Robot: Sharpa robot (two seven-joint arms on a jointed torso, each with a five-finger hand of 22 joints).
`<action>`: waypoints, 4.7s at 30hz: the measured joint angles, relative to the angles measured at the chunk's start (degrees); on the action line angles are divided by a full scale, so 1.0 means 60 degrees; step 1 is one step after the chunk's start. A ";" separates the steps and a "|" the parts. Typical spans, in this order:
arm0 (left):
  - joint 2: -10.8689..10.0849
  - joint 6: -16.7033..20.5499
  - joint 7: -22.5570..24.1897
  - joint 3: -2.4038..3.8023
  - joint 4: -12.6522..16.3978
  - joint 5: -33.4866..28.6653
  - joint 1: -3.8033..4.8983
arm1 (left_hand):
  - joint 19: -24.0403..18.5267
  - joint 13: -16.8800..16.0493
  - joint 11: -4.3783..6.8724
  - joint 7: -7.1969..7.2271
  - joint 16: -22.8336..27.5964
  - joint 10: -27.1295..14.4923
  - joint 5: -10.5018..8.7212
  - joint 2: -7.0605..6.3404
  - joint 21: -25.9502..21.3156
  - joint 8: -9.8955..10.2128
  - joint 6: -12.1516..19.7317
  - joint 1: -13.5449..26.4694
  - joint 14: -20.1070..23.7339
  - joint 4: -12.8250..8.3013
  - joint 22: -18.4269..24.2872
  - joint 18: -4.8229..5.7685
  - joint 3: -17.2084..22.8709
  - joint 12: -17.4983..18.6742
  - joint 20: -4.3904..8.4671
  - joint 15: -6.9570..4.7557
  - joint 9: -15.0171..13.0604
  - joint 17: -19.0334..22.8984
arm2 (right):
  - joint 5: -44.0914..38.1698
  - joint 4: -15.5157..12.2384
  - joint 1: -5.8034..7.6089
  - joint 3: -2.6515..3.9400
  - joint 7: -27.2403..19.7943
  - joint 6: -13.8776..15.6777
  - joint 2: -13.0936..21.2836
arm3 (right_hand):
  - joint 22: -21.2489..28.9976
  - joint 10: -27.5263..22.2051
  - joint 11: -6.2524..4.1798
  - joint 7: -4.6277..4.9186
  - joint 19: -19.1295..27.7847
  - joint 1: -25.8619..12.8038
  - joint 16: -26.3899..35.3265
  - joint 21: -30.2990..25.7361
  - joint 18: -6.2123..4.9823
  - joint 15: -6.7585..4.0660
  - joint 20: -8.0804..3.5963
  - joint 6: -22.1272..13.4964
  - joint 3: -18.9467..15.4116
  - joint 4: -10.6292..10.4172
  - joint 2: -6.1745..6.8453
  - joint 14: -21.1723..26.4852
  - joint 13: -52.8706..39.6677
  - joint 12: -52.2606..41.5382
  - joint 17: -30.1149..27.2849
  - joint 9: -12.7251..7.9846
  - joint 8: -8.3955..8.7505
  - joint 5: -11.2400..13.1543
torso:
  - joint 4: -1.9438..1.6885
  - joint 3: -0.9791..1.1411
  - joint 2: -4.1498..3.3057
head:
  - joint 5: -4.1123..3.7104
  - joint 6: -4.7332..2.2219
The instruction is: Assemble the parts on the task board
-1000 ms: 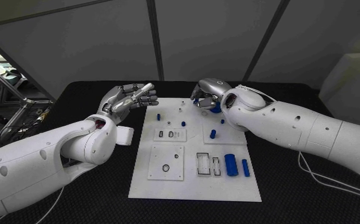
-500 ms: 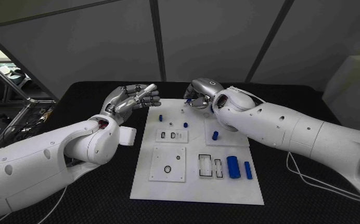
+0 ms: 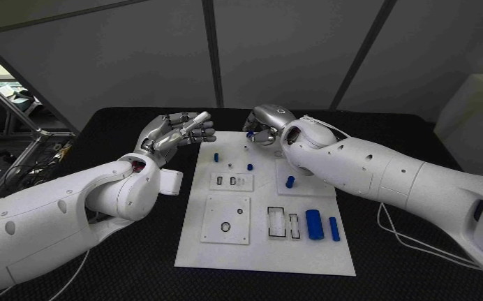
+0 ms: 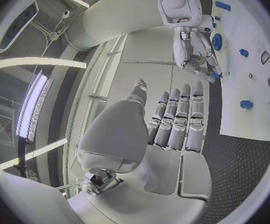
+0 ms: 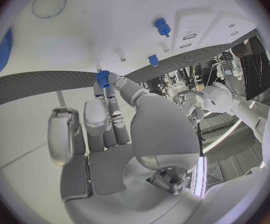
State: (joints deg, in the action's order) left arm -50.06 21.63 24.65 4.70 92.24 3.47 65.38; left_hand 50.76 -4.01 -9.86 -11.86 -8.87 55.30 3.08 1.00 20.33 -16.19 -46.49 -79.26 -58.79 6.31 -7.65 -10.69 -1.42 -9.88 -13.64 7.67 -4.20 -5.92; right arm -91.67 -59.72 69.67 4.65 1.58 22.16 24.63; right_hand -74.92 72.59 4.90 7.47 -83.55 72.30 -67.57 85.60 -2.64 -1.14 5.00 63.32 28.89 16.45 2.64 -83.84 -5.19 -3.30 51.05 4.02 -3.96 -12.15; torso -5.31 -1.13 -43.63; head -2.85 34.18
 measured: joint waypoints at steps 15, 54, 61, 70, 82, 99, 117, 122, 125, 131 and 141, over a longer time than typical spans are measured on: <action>0.0022 -0.0005 -0.0015 0.0000 -0.0014 0.0000 0.0008 | 0.0000 0.0000 0.0000 0.0000 0.0000 0.0000 0.0000 0.0000 0.0000 0.0000 0.0000 0.0000 0.0000 -0.0026 0.0008 0.0000 -0.0026 0.0059 0.0000 0.0000 -0.0001 0.0000 | -0.0180 0.0203 0.0004 0.0000 0.0242 -0.0250 -0.0150 | 0.0001 0.0000 0.0000 0.0000 0.0000 -0.0040 -0.0034 0.0000 -0.0001 0.0000 0.0000 0.0000 0.0093 -0.0042 0.0040 0.0000 0.0002 -0.0007 0.0009 0.0000 0.0000 0.0001 | -0.0009 -0.0003 -0.0005 | -0.0003 0.0027; 0.0026 -0.0061 -0.0133 -0.0001 -0.0061 0.0002 0.0016 | 0.0000 -0.0002 0.0000 0.0000 0.0017 0.0000 0.0000 0.0000 -0.0037 0.0000 0.0000 0.0000 0.0000 -0.0053 0.0016 0.0000 -0.0053 0.0059 0.0000 0.0000 0.0005 0.0001 | -0.0446 0.0488 0.0025 -0.0004 0.0557 -0.0550 -0.0299 | 0.2108 -0.2345 0.0258 0.0079 0.1676 -0.0489 0.1603 -0.1326 -0.0454 0.0378 0.0411 -0.0811 -0.0195 -0.0133 0.0815 0.0652 0.0253 -0.0059 -0.2506 -0.0040 0.0058 0.0887 | -0.0013 -0.0014 -0.0011 | -0.0024 0.0045; -0.0018 -0.0063 -0.0159 -0.0001 -0.0083 0.0003 0.0017 | 0.0000 -0.0002 0.0000 0.0000 0.0037 -0.0001 0.0000 0.0000 -0.0037 0.0000 0.0000 0.0000 0.0000 -0.0056 0.0016 0.0000 -0.0049 0.0059 0.0000 0.0000 0.0006 0.0001 | -0.0332 -0.0229 0.0025 -0.0005 0.0494 -0.0148 0.0317 | 0.2067 -0.2288 0.0202 0.0136 0.1623 -0.0491 0.1609 -0.1326 -0.0453 0.0323 0.0358 -0.0752 -0.0494 -0.0236 0.0813 0.0596 0.0214 -0.0060 -0.2464 -0.0018 0.0058 0.0889 | 0.0012 -0.0008 -0.0001 | -0.0005 0.0009; -0.0110 -0.0083 -0.0194 -0.0002 -0.0107 0.0004 0.0018 | -0.0035 -0.0002 0.0000 0.0000 0.0082 -0.0001 0.0000 0.0049 -0.0037 0.0035 0.0000 -0.0050 0.0000 -0.0134 0.0037 0.0000 -0.0025 0.0105 -0.0035 0.0000 0.0016 0.0001 | 0.0443 -0.2157 0.0026 0.0003 0.0462 0.0365 0.2270 | 0.0749 -0.0391 -0.0119 0.0141 0.0732 -0.0869 0.0773 -0.0742 -0.0415 0.0130 0.0236 -0.0529 -0.0815 -0.0695 0.0828 0.0126 -0.0108 -0.0700 -0.1316 -0.0005 0.0058 0.0788 | 0.0125 0.0015 0.0049 | -0.0020 -0.0090; -0.0093 -0.0162 -0.0249 -0.0002 -0.0132 0.0004 0.0018 | -0.0035 -0.0002 0.0000 0.0000 0.0082 -0.0001 0.0000 0.0049 -0.0037 0.0035 0.0000 -0.0050 0.0000 -0.0160 0.0045 0.0000 0.0001 0.0105 -0.0035 0.0000 0.0015 0.0001 | 0.1814 -0.2905 0.0029 0.0011 0.1387 -0.0208 0.3450 | -0.0005 0.1714 -0.0678 -0.0384 -0.0054 -0.0737 -0.1849 0.0389 0.0152 -0.0393 -0.0322 -0.0999 -0.2951 -0.2563 0.1302 -0.0052 -0.4826 -0.5302 0.2646 0.0002 0.0058 0.0861 | 0.0309 0.0085 0.0107 | -0.0058 -0.0155; 0.0006 -0.0245 -0.0293 -0.0005 -0.0176 0.0005 0.0011 | -0.0035 -0.0002 -0.0001 0.0000 0.0082 -0.0001 0.0000 0.0088 -0.0037 0.0034 0.0000 -0.0088 0.0000 -0.0186 0.0044 0.0000 -0.0026 0.0105 -0.0034 0.0000 0.0023 0.0001 | 0.2066 -0.2259 0.0026 0.0010 0.2400 -0.1144 0.3043 | -0.0003 0.1434 -0.0579 -0.0172 -0.0088 0.0140 -0.2660 0.0594 0.0300 -0.0320 -0.0286 -0.1366 -0.3546 -0.4629 0.1490 -0.0051 -1.0282 -1.0367 0.3984 0.0017 -0.0003 0.0810 | 0.0287 0.0102 0.0099 | -0.0082 -0.0033; 0.0027 -0.0269 -0.0305 -0.0005 -0.0221 0.0005 0.0009 | -0.0035 -0.0002 0.0000 0.0000 0.0117 -0.0001 0.0000 0.0087 -0.0037 0.0031 0.0000 -0.0088 0.0000 -0.0186 0.0054 0.0001 -0.0026 0.0149 -0.0034 0.0000 0.0022 0.0001 | 0.2074 -0.1721 0.0026 0.0014 0.2635 -0.1623 0.2619 | -0.0002 0.1625 -0.0556 -0.0206 -0.0087 0.0315 -0.2770 0.0631 0.0299 -0.0320 -0.0286 -0.1331 -0.3461 -0.4837 0.1315 -0.0051 -1.1073 -1.1141 0.3981 0.0026 -0.0003 0.0768 | 0.0288 0.0096 0.0103 | -0.0024 0.0036; 0.0036 -0.0272 -0.0308 -0.0005 -0.0232 0.0006 0.0009 | -0.0035 -0.0002 0.0000 0.0000 0.0117 -0.0001 0.0000 0.0087 -0.0037 0.0031 0.0000 -0.0088 0.0000 -0.0186 0.0054 0.0000 -0.0025 0.0149 -0.0034 0.0000 0.0021 0.0001 | 0.2075 -0.1602 0.0026 0.0015 0.2666 -0.1652 0.2519 | -0.0001 0.1672 -0.0579 -0.0174 -0.0087 0.0356 -0.2809 0.0666 0.0299 -0.0320 -0.0286 -0.1298 -0.3437 -0.4861 0.1274 -0.0051 -1.1202 -1.1303 0.3981 0.0032 -0.0003 0.0768 | 0.0288 0.0096 0.0103 | -0.0023 0.0049; 0.0040 -0.0275 -0.0311 -0.0005 -0.0240 0.0006 0.0009 | -0.0035 -0.0002 -0.0001 0.0000 0.0117 -0.0001 0.0000 0.0088 -0.0037 0.0031 0.0000 -0.0088 0.0000 -0.0186 0.0053 0.0001 -0.0026 0.0149 -0.0034 0.0000 0.0021 0.0001 | 0.2053 -0.1551 0.0026 0.0017 0.2692 -0.1675 0.2467 | -0.0001 0.1671 -0.0579 -0.0223 -0.0087 0.0398 -0.2809 0.0666 0.0299 -0.0320 -0.0286 -0.1249 -0.3437 -0.4861 0.1232 -0.0051 -1.1263 -1.1334 0.3980 0.0035 -0.0003 0.0768 | 0.0289 0.0096 0.0105 | -0.0016 0.0066; 0.0050 -0.0279 -0.0316 -0.0005 -0.0256 0.0006 0.0009 | -0.0035 -0.0002 0.0000 0.0000 0.0117 -0.0001 0.0000 0.0088 -0.0037 0.0031 0.0000 -0.0088 0.0000 -0.0186 0.0053 0.0000 -0.0026 0.0149 -0.0035 0.0000 0.0021 0.0001 | 0.1847 -0.1483 0.0033 0.0025 0.2767 -0.1721 0.2404 | 0.0000 0.1740 -0.0579 -0.0193 -0.0087 0.0403 -0.2809 0.0666 0.0298 -0.0321 -0.0286 -0.1215 -0.3410 -0.4887 0.1226 -0.0050 -1.1388 -1.1492 0.3980 0.0047 -0.0003 0.0721 | 0.0290 0.0096 0.0108 | -0.0012 0.0085; 0.0054 -0.0294 -0.0327 -0.0005 -0.0272 0.0006 0.0009 | -0.0035 -0.0002 -0.0001 0.0000 0.0117 0.0000 0.0000 0.0088 -0.0037 0.0031 0.0000 -0.0088 0.0000 -0.0186 0.0052 0.0001 -0.0025 0.0149 -0.0035 0.0000 0.0021 0.0001 | 0.1288 -0.1529 0.0034 0.0026 0.2864 -0.1742 0.2352 | 0.0000 0.1843 -0.0613 -0.0269 -0.0087 0.0681 -0.2909 0.0704 0.0298 -0.0321 -0.0286 -0.0764 -0.3191 -0.4668 0.0949 -0.0051 -1.1626 -1.1961 0.3979 0.0116 -0.0089 0.0721 | 0.0295 0.0102 0.0109 | -0.0020 0.0101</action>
State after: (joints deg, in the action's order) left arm -49.74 19.87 22.68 4.67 90.61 3.51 65.43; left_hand 50.56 -4.03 -9.87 -11.87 -8.17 55.30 3.08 1.52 20.11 -16.01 -46.48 -79.78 -58.79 5.20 -7.34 -10.68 -1.57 -8.99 -13.84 7.67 -4.08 -5.92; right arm -83.94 -68.90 69.88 4.81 18.76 11.71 38.74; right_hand -74.92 83.65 1.23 5.86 -84.07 76.39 -85.03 89.82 -0.85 -3.07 3.28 58.74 9.75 -11.56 8.34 -84.14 -74.95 -75.07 74.92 4.72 -4.49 -7.82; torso -3.54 -0.52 -42.97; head -2.97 34.78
